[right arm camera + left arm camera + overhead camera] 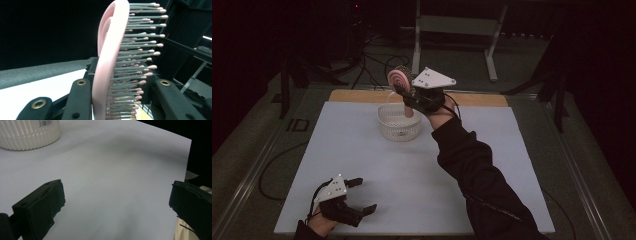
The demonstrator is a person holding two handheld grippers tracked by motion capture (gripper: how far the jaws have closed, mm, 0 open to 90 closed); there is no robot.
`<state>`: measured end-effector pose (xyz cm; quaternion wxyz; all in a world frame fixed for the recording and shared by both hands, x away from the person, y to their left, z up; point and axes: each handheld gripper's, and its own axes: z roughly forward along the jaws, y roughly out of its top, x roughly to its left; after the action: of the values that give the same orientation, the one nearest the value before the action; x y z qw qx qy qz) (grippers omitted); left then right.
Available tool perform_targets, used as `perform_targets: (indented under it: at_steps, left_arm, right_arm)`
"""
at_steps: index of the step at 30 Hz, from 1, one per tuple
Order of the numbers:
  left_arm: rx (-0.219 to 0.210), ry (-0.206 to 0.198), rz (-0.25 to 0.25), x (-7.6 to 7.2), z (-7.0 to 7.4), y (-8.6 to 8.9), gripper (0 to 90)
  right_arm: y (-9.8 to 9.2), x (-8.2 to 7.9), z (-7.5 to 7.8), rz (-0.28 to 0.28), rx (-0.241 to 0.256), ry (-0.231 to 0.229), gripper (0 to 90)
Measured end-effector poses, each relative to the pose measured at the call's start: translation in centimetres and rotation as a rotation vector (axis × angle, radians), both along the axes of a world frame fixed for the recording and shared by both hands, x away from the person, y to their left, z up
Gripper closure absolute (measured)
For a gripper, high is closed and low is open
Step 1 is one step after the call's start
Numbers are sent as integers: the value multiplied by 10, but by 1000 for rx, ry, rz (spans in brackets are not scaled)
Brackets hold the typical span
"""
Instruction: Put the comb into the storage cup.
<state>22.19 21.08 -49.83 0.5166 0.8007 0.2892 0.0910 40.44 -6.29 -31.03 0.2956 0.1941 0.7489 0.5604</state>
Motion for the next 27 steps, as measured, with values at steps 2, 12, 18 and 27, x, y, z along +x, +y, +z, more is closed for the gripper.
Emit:
perform_targets:
  at_steps: [2, 12, 18, 27]
  left_arm:
    - [1, 0, -1, 0, 0, 0, 2]
    - [7, 0, -7, 0, 0, 0, 2]
    - [6, -2, -7, -1, 0, 0, 2]
    - [6, -5, -13, -2, 1, -1, 2]
  right_arm:
    - [2, 4, -4, -3, -8, 2, 649]
    - [13, 16, -23, -13, -58, -36, 649]
    - [17, 23, -36, -23, -57, -17, 648]
    - [22, 30, -57, -28, -74, -9, 649]
